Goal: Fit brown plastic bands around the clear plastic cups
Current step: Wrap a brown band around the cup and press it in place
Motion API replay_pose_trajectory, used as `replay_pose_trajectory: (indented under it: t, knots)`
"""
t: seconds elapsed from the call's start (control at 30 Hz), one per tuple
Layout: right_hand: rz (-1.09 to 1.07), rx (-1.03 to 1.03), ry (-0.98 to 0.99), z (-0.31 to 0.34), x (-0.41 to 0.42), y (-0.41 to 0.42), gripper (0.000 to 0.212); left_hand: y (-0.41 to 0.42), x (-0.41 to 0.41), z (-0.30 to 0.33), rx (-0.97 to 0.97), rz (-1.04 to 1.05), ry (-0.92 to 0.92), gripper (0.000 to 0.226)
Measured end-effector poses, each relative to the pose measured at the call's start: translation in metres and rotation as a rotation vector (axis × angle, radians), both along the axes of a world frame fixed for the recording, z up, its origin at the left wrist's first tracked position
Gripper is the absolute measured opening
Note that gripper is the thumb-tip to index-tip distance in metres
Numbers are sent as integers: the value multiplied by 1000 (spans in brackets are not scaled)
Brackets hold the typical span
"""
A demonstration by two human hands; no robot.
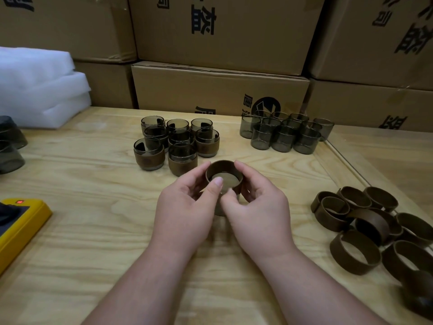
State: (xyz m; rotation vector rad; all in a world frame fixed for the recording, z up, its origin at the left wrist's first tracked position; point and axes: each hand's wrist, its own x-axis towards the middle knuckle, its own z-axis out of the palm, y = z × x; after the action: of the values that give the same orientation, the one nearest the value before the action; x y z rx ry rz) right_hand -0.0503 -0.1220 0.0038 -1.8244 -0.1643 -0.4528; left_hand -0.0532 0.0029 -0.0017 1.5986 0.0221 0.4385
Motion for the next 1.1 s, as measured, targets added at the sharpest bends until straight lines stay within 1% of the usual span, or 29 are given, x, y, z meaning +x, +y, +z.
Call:
replay_pose_trajectory:
  t: [0.2, 0.57, 0.73, 0.9, 1.1]
  knots:
    - [-22, 26, 56, -1, 2, -3, 51, 0, -2, 1, 115, 45, -4, 38]
    - [-68, 26, 98, 2, 1, -1, 47, 0, -3, 3, 228, 81, -3, 34]
    - [-82, 55, 129, 2, 2, 0, 46, -1, -2, 2, 243, 80, 6, 34]
    - [-81, 55, 172, 1, 5, -1, 50, 0, 1, -3, 215, 55, 87, 32]
    - [-32, -11, 215, 1, 8, -4, 40, 3, 4, -5, 198, 42, 155, 35]
